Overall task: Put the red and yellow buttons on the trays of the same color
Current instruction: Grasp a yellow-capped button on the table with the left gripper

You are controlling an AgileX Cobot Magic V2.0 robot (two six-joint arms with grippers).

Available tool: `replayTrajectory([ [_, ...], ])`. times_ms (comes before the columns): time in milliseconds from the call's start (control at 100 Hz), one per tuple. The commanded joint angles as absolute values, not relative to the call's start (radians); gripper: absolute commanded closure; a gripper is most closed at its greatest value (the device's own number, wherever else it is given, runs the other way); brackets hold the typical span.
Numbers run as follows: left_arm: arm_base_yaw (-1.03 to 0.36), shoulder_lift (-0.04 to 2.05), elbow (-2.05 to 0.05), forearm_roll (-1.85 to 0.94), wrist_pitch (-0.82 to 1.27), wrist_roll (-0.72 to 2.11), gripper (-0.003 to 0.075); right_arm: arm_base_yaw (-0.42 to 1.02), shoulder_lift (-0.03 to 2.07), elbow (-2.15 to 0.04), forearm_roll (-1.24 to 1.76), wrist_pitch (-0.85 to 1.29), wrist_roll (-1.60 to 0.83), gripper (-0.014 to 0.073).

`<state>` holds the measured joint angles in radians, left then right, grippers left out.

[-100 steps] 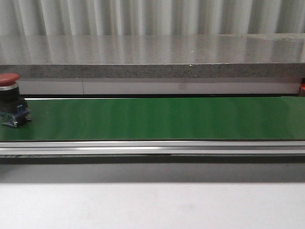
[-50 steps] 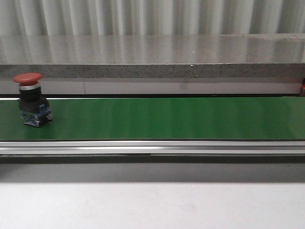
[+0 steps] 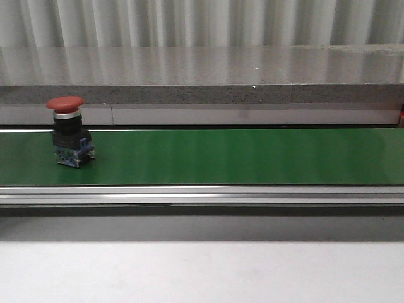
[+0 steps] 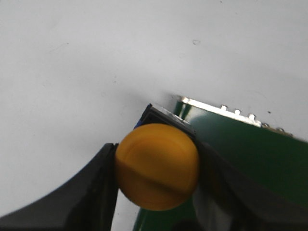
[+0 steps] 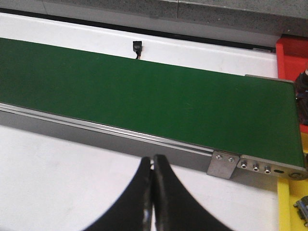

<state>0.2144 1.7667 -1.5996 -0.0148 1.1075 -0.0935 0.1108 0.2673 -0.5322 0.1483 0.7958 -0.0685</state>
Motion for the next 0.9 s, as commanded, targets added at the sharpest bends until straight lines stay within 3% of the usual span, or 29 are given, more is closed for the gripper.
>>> replayTrajectory([
  [0,0.190,1.657,-1.568,-0.016,1.075,-0.091,0.0562,0.111,0.277,-0.559,0.149,0.731,-0.078,0.0661],
  [410,0.071,1.582,-1.400,-0.016,1.021,-0.091,0.0562,0.111,0.277,-0.559,0.149,0.731,-0.078,0.0661],
  [720,0.061,1.582,-1.335,-0.019,0.987,-0.091,0.0556,0.111,0.277,-0.559,0.149,0.731,-0.078,0.0661],
  [800,0.061,1.582,-1.335,-0.028,0.978,-0.091,0.0500,0.111,0.277,-0.559,0.149,0.731,-0.078,0.0661],
  [890,0.061,1.586,-1.334,-0.035,0.974,-0.089,0.0377,0.111,0.277,-0.559,0.149,0.731,-0.078,0.0661],
])
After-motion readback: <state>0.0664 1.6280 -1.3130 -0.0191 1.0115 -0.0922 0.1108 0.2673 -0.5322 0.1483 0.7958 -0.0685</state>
